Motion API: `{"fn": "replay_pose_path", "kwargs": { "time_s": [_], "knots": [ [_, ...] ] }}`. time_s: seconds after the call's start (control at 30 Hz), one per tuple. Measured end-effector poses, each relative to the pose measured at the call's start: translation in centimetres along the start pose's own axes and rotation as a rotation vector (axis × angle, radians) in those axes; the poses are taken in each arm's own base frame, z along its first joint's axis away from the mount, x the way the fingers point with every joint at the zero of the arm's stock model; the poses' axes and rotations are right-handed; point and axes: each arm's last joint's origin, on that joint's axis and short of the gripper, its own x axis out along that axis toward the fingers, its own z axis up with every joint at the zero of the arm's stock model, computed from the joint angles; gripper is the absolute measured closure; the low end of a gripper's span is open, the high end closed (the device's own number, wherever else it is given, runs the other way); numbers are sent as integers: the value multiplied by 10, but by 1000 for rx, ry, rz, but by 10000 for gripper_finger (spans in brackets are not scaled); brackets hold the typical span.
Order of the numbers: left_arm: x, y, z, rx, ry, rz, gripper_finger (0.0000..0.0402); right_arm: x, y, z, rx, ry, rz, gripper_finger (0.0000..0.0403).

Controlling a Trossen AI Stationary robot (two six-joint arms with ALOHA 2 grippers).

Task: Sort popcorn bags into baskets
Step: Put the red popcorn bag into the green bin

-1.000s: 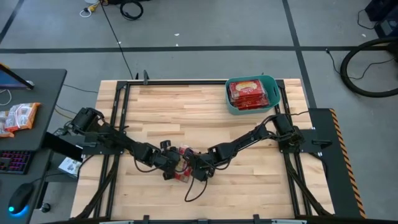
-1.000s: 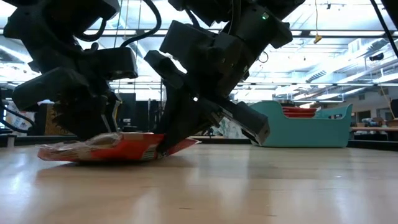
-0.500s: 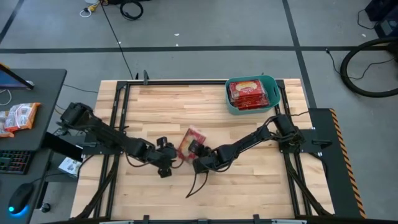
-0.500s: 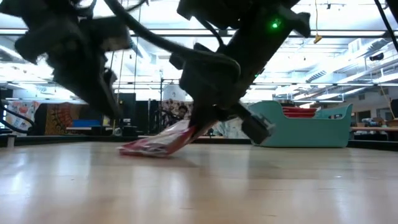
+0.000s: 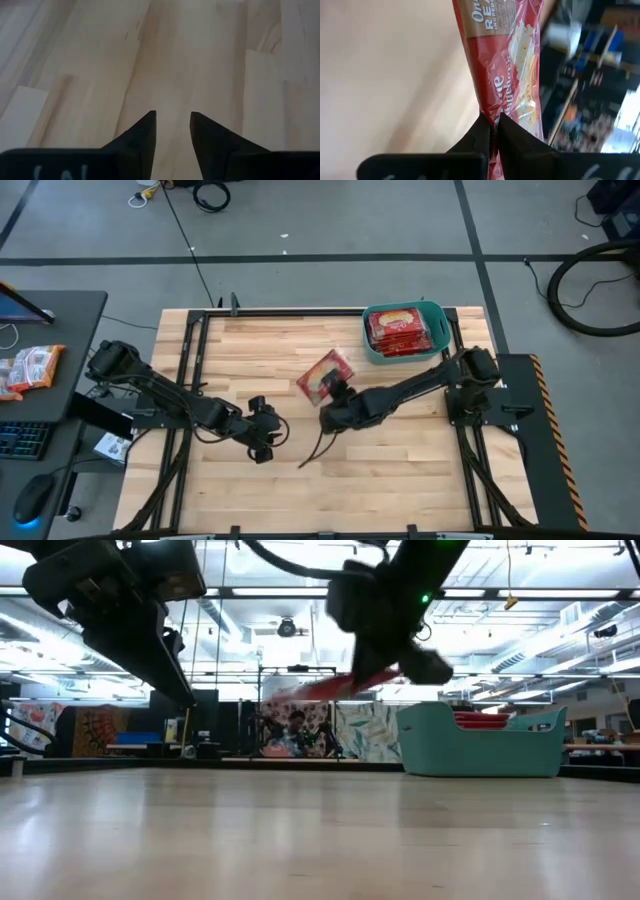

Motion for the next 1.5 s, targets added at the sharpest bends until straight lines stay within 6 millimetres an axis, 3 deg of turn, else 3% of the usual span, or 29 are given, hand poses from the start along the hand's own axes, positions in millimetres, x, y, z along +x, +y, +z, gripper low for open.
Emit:
{"fn": "replay_pose_path", "kwargs": {
  "time_s": [0.37,0.7,1.03,1.3,1.5],
  "knots": [
    [0,0,-1,3,5,5,276,-19,-48,-78,248,176,-3,380],
    [-1,-1,-2,7,9,1,276,-11,-43,-150,356,226,14,380],
    [-1,-1,-2,2,6,3,276,22,-32,-209,401,215,92,370],
    [-1,-1,-2,-15,6,3,276,44,-28,-241,466,299,142,366],
    [-1,-1,-2,-16,6,3,276,50,-30,-254,523,333,151,345]
  ]
}}
